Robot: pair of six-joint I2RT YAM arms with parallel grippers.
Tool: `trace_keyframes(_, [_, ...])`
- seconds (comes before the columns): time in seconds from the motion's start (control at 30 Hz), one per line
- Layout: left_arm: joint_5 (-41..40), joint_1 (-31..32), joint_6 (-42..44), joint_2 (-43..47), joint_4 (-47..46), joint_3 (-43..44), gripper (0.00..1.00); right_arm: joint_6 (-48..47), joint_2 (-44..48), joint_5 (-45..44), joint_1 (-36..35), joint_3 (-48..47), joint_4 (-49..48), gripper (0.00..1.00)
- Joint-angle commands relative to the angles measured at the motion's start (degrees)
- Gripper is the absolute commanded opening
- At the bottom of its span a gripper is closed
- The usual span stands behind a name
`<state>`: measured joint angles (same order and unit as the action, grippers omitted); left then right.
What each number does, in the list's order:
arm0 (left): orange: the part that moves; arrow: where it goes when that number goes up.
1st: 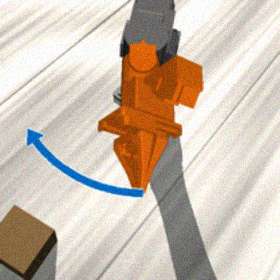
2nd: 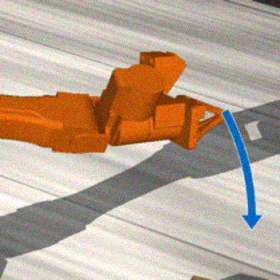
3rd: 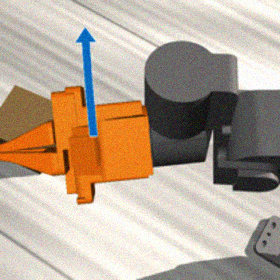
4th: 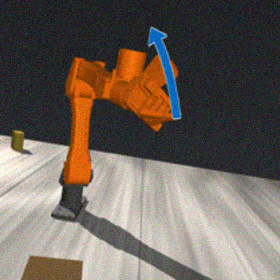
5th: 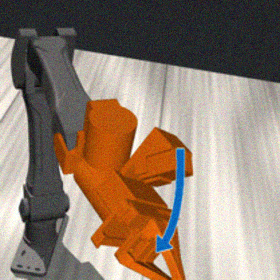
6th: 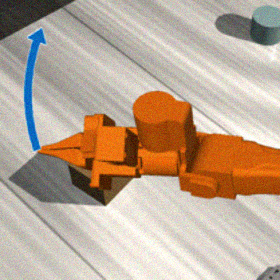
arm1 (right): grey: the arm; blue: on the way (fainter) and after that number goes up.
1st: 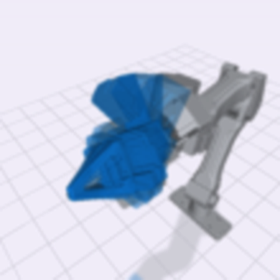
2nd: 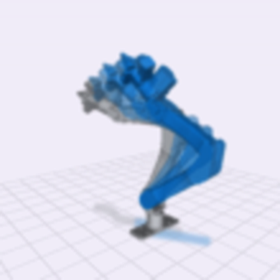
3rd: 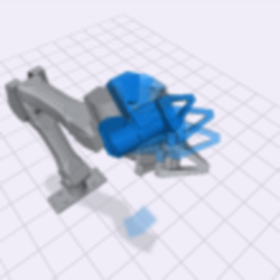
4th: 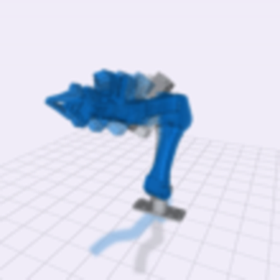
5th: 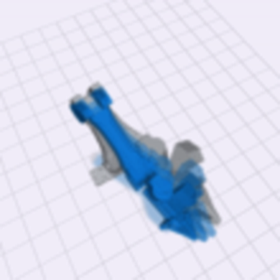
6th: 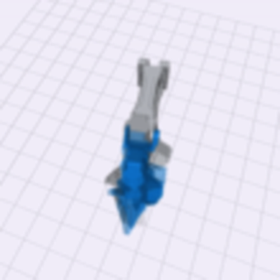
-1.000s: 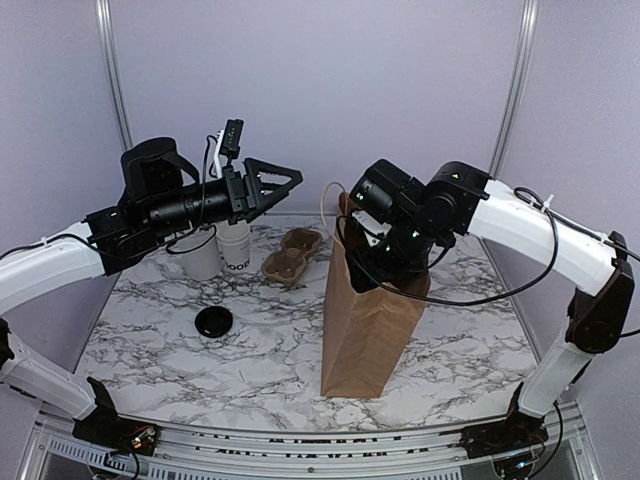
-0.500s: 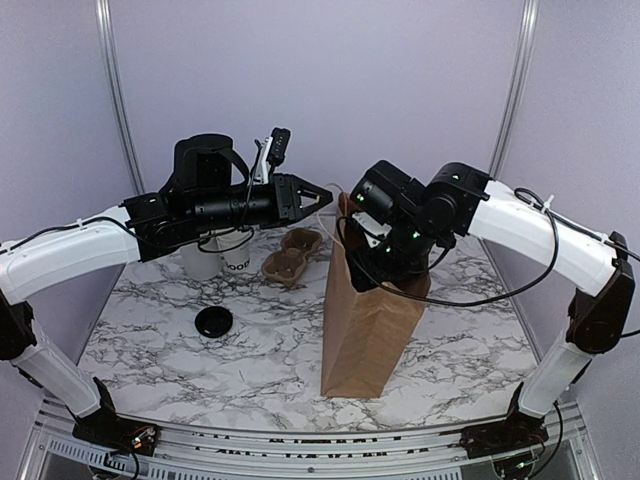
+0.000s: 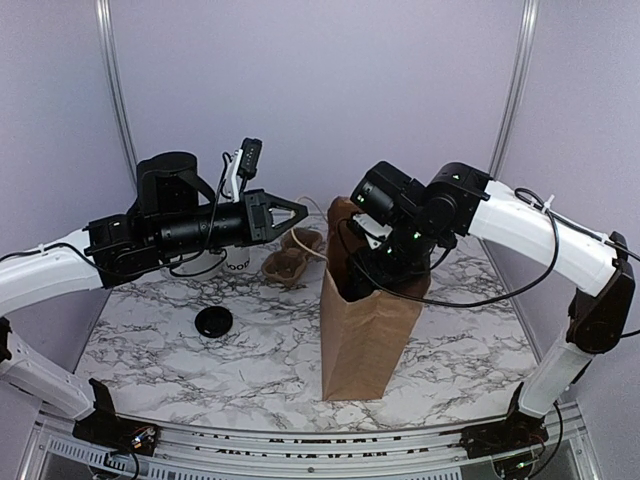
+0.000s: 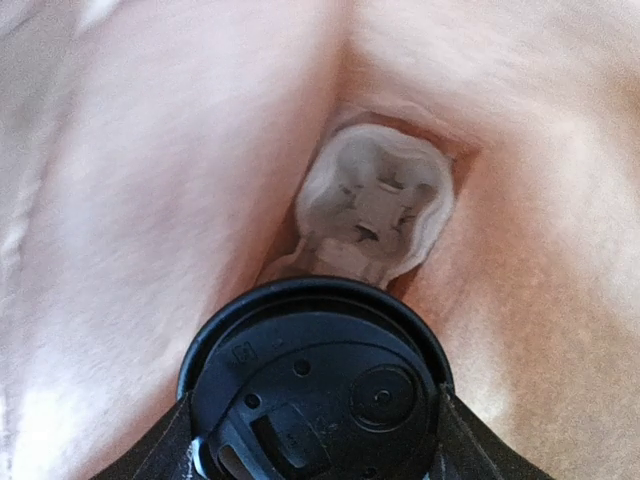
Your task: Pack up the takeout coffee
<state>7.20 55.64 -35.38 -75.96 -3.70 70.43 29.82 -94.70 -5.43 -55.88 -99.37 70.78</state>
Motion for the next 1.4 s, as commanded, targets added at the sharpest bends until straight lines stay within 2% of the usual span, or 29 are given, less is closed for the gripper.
trace_keyframes(0.0, [-4.3, 1.2, -0.5, 4.3, -3.1, -3.3, 0.0, -0.1, 0.4, 1.2, -0.5, -1.4, 0.8, 0.49])
trace_keyframes(0.4, [-9.7, 4.9, -2.2, 4.2, -7.0, -4.9, 0.0, 0.8, -4.0, 2.5, -3.3, -5.9, 3.6, 0.49])
trace_keyframes(0.6, [-12.8, 5.0, -2.0, 6.1, -7.9, -6.8, 0.0, 2.6, -3.8, 3.6, -4.4, -3.3, 3.5, 0.48])
trace_keyframes(1.07, [-12.7, 5.0, -0.9, 7.0, -10.3, -8.6, 0.0, 4.8, -4.0, 4.8, -4.9, 2.4, 2.3, 0.48])
trace_keyframes(1.37, [-13.1, 5.0, -0.8, 7.3, -10.5, -9.2, 0.0, 6.0, -2.5, 7.0, -5.0, 8.9, -2.5, 0.48])
